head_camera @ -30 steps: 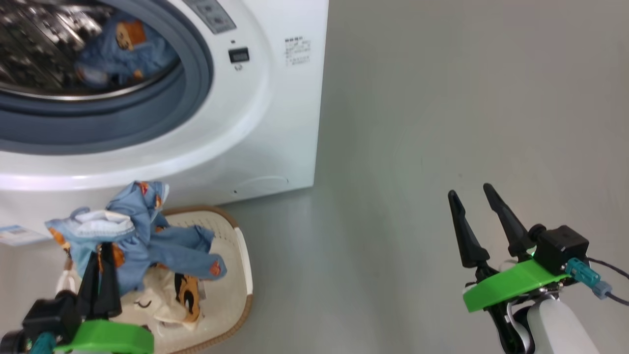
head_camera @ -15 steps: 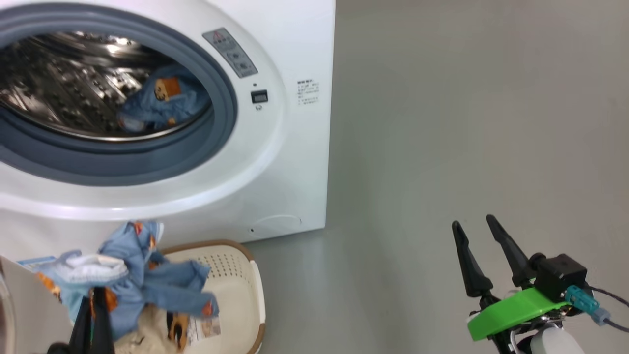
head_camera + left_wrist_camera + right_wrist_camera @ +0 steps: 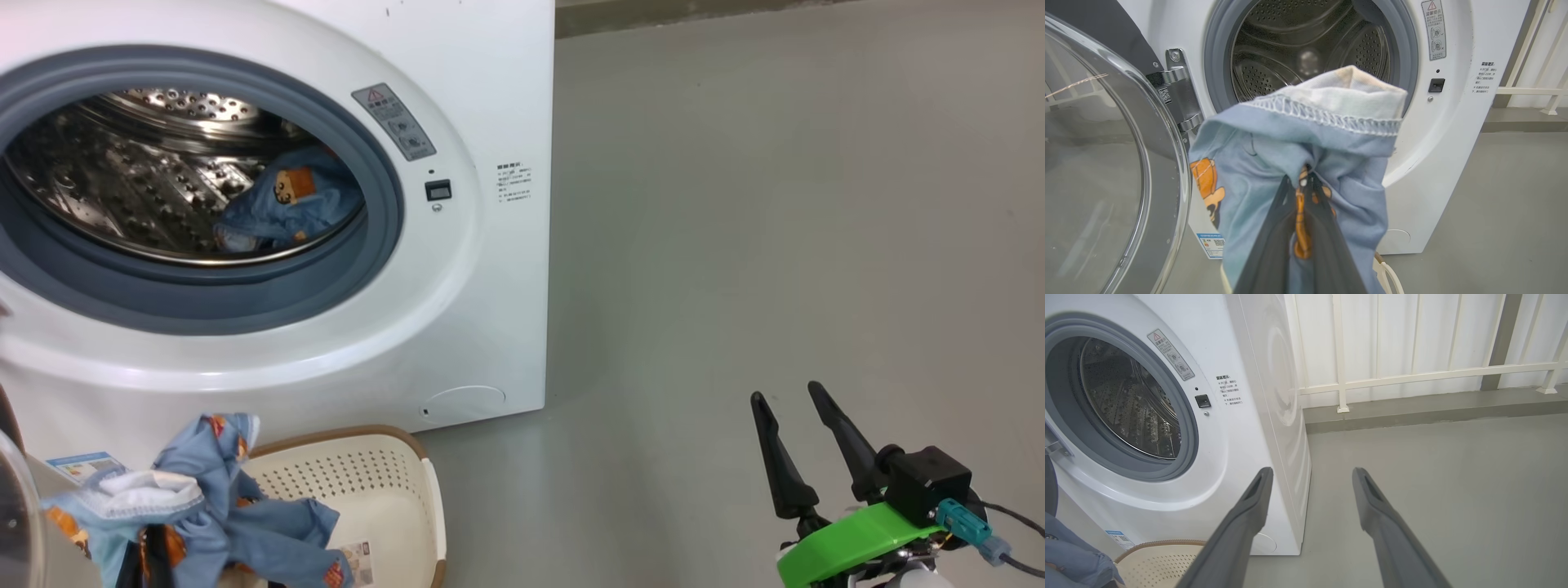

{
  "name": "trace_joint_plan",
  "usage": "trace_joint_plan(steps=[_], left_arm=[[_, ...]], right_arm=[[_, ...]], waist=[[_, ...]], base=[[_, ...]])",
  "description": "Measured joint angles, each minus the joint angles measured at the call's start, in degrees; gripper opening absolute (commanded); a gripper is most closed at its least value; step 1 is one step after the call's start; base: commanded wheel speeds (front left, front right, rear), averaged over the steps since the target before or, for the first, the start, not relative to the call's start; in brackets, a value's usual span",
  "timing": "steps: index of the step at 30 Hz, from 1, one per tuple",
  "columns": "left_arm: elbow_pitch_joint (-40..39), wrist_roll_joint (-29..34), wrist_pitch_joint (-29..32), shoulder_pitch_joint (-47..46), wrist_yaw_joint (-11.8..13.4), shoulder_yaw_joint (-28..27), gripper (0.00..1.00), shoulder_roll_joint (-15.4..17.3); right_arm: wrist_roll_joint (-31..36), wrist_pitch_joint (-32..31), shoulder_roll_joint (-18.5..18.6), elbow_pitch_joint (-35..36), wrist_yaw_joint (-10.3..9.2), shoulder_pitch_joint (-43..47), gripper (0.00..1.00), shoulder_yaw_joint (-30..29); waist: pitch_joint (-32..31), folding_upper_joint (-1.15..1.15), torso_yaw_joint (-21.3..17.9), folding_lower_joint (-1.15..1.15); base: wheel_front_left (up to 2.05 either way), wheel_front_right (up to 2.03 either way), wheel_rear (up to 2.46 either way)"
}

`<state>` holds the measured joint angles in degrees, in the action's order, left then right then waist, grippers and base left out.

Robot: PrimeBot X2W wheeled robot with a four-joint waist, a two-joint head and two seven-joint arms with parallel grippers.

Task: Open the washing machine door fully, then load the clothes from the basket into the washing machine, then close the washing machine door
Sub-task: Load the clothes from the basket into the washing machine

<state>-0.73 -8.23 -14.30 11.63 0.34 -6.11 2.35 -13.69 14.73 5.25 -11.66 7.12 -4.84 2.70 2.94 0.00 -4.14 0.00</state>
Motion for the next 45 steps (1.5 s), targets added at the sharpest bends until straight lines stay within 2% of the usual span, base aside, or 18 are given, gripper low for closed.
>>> trace_joint_plan(steps=[12,25,38,45], left_arm=[[-0.44,-0.63,0.0,1.12,1.0,0.59,0.0,0.0],[-0.33,-1.45,0.0,0.0,1.19,2.21,0.0,0.0],[1.91,-0.38,-0.01,-16.44,0.71,1.08,0.0,-0.23],[6.03,1.97,-0.24,-28.33,-1.62,-0.13,0.0,0.91]], right_arm=[[0.0,-0.01,-0.35,-0.02,0.0,0.24,1.0,0.04],[0.0,0.0,-0.35,0.09,0.0,0.21,1.0,-0.02],[-0.3,0.0,-0.26,0.55,0.0,-2.28,1.0,0.42],[-0.59,0.0,0.37,0.88,0.0,-4.49,1.0,0.54]], waist=[[-0.42,0.0,0.28,0.0],[1.79,0.0,0.33,0.0],[7.46,0.0,-0.06,0.0],[11.45,0.0,-1.0,0.0]], base=[[0.0,0.0,0.0],[0.0,0.0,0.0],[0.0,0.0,0.0],[0.0,0.0,0.0]])
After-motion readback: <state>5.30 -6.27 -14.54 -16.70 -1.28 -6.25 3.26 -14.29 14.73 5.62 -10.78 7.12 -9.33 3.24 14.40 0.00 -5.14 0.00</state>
